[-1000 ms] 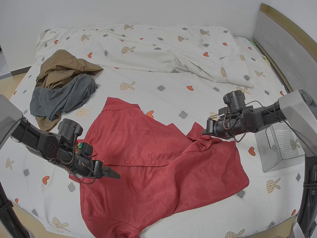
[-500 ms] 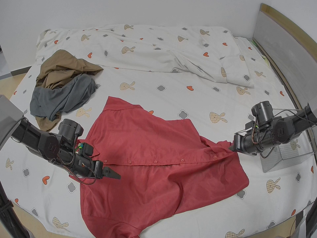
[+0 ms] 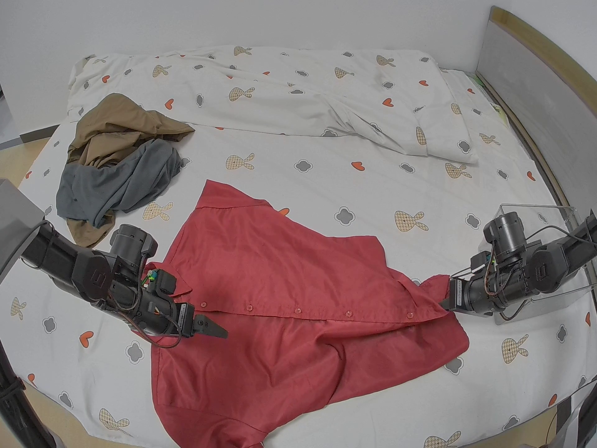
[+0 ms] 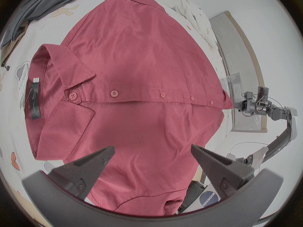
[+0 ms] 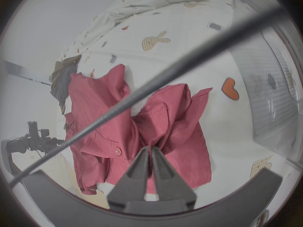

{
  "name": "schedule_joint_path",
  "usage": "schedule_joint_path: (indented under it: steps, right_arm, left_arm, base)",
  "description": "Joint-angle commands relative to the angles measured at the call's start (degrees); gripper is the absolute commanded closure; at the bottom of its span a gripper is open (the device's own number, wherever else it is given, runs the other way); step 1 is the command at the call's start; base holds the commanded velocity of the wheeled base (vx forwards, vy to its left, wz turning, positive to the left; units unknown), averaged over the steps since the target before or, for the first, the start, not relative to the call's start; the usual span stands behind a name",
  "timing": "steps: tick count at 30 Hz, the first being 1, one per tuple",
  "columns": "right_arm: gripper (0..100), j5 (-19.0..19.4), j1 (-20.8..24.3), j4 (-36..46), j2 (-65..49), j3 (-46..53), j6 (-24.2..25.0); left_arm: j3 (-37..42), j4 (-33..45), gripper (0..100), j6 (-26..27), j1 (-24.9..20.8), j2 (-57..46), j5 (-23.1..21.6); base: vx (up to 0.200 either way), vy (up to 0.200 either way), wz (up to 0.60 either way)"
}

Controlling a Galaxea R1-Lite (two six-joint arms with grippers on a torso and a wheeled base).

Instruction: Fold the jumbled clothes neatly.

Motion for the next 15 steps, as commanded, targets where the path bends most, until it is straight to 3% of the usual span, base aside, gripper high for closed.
schedule_joint_path:
  steps: [1, 9, 15]
  right_arm:
    - [0, -0.2, 0.7, -2.6, 1.7, -1.2, 0.1]
    - [0, -0.4, -0.3, -6.1, 2.4, -6.3, 0.2]
    - [0, -0.5, -2.1, -5.6, 7.6, -18.5, 0.0]
  left_arm:
    - [0.3, 0.0, 0, 0.0, 0.0, -0.1, 0.0]
    - [0.2, 0.0, 0, 0.0, 0.0, -0.3, 0.0]
    - [0.3, 0.0, 0, 0.0, -0.1, -0.3, 0.0]
  base:
    - [0.0, 0.0, 0.0]
    - [0.0, 0.0, 0.0]
    - [0.0, 0.0, 0.0]
